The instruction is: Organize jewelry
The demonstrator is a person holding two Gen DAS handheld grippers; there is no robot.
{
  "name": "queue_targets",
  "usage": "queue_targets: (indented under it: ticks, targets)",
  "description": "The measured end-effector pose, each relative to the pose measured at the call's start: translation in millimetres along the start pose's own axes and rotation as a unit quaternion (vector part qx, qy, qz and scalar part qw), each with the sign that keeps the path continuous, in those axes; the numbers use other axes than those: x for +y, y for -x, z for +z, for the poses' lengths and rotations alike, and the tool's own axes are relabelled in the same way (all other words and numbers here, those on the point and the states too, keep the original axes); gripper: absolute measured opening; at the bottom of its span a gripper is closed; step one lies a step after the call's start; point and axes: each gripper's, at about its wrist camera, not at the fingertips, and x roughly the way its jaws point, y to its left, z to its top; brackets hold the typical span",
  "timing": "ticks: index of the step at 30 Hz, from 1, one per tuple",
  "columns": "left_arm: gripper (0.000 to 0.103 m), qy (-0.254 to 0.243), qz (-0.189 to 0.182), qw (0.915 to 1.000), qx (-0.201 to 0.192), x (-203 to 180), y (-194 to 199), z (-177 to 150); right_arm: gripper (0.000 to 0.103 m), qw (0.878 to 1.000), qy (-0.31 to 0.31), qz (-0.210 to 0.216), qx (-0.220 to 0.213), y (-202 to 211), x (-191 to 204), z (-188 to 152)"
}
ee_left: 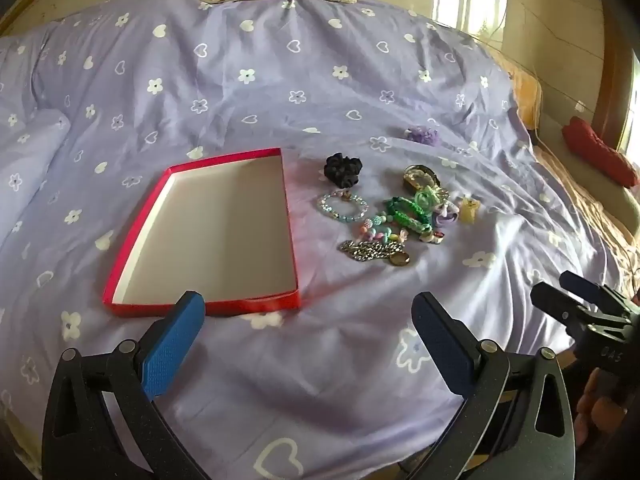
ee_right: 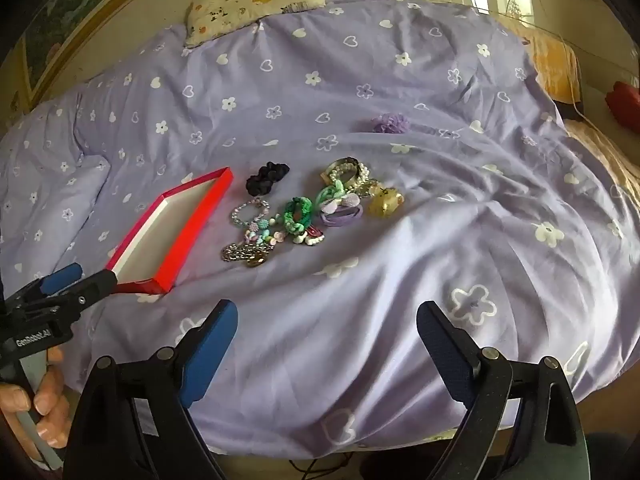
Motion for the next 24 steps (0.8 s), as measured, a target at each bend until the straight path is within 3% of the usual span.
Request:
queue_targets:
  ticks: [13, 24]
  targets:
    - [0.103, -0.012, 0.013, 0.9998, -0.007, -1.0, 3.9, -2.9, 0.093, 1.0, 0.008, 0.002, 0.003, -4.2, 6.7, -4.0]
    - [0.103, -0.019, 0.018, 0.9994, -0.023, -6.6, 11.3, 0.8, 0.093, 1.0, 0.011, 0.014, -0.023, 5.0, 9.7, -2.6]
